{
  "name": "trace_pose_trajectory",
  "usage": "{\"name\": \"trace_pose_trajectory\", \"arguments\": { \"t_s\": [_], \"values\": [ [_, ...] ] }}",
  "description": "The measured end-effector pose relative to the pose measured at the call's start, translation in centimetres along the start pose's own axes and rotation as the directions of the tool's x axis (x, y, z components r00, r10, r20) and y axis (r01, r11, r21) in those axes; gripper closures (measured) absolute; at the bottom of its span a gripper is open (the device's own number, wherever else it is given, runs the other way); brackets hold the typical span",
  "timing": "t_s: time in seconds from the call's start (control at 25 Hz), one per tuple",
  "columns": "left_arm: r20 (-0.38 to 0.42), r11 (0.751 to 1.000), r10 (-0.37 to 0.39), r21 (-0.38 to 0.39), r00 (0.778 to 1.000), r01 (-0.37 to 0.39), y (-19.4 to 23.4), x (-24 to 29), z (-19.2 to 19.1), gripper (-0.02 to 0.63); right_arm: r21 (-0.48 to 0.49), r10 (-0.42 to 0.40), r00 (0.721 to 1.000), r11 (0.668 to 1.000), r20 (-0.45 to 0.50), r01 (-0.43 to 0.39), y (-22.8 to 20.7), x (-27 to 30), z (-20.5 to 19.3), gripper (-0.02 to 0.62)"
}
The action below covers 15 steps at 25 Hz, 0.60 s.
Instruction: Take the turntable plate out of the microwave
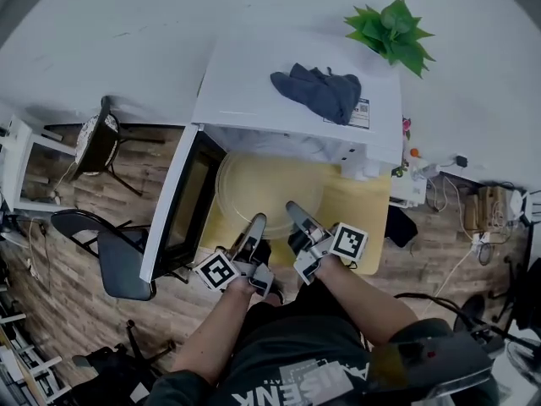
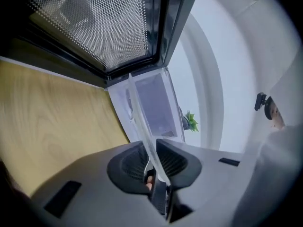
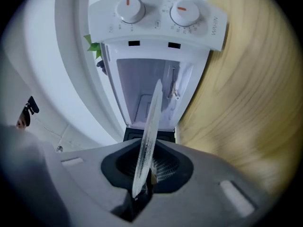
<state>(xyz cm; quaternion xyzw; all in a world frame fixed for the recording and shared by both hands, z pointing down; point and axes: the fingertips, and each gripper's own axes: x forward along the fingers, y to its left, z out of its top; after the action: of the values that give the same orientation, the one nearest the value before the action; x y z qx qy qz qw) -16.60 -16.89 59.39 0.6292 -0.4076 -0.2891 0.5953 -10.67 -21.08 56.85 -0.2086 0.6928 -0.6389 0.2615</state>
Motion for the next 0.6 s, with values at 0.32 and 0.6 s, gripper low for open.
{"name": "trace_pose_trajectory", "arguments": {
  "t_s": [0.32, 0.6],
  "values": [
    [-0.119, 0.989, -0.004, 0.150, 0.993, 0.022, -1.7, -4.6, -1.1, 0.552, -0.058, 0.009, 0.999, 0.998, 0.049, -0.007, 3.6, -2.5, -3.7, 0.554],
    [-0.192, 0.947, -0.153, 0.254, 0.969, 0.199, -7.0, -6.3, -1.4, 0.551, -0.145, 0.025, 0.997, 0.989, 0.070, -0.015, 7.4, -4.0, -5.7, 0.551]
  ]
}}
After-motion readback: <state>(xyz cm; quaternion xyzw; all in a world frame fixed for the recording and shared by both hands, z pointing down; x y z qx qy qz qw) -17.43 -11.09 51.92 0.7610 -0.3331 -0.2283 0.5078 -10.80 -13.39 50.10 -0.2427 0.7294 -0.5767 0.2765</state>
